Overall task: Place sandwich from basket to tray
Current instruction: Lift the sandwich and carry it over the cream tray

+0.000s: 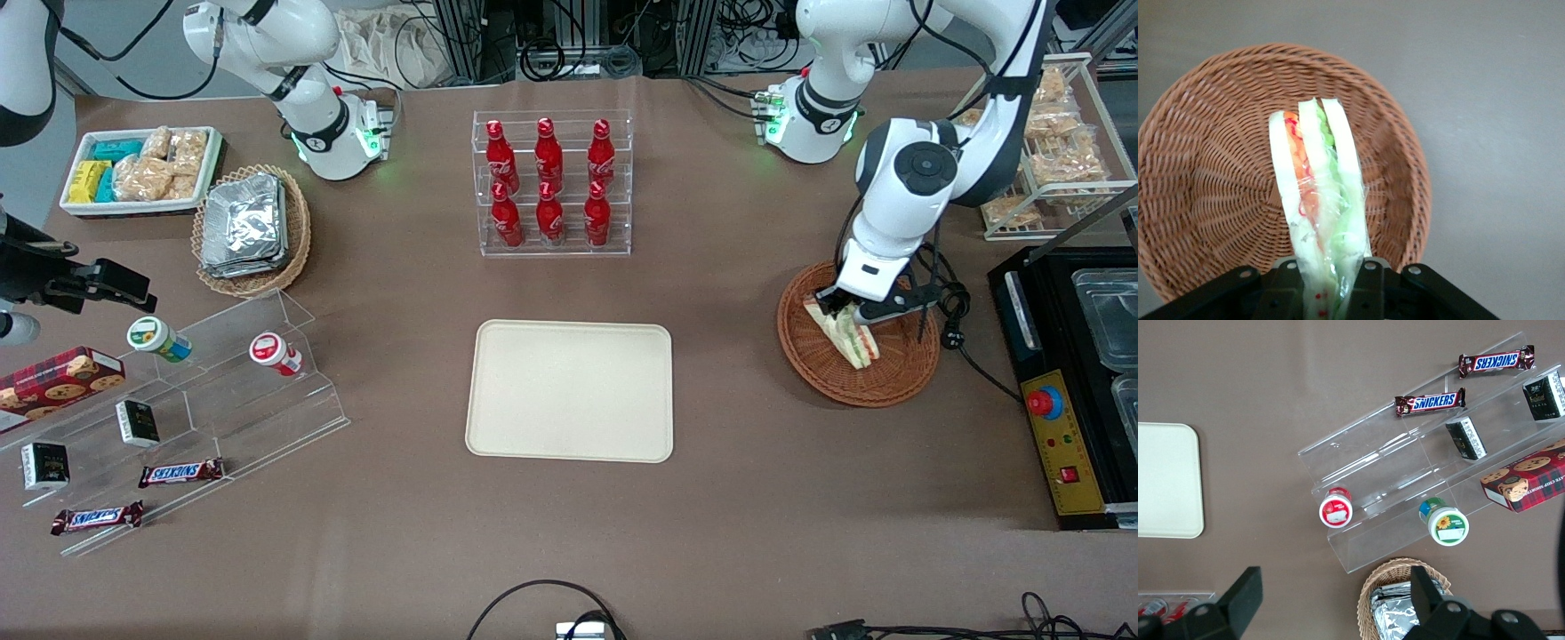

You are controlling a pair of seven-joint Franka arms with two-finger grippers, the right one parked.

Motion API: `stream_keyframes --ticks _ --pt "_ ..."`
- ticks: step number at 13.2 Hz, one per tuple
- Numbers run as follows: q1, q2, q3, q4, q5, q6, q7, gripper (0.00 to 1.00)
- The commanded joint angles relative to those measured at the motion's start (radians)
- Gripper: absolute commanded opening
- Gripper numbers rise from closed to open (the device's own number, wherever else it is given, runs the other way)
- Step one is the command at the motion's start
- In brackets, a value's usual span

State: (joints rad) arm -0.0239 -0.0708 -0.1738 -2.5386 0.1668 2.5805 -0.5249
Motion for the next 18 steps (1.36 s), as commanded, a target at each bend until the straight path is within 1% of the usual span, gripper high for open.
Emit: stream_keyframes --ticks 1,2,4,7,10,13,18 --pt "-0.005 -0.011 -0.065 0.017 0.008 -0.014 0.069 0.10" --pt "-0.008 -0.004 -0.097 0.038 0.008 -0.014 0.085 0.10" --pt "-0.028 0.022 -0.127 0.075 -0.003 -0.014 0.118 0.10" --pt "-0.108 0.107 -0.130 0.174 -0.003 -0.014 0.120 0.12" --pt "-0.201 0.244 -0.131 0.347 -0.021 -0.029 0.057 0.12" --pt "-0.283 0.394 -0.130 0.516 -0.021 -0.056 -0.016 0.12" --pt "-0.321 0.594 -0.130 0.710 -0.010 -0.056 -0.040 0.12"
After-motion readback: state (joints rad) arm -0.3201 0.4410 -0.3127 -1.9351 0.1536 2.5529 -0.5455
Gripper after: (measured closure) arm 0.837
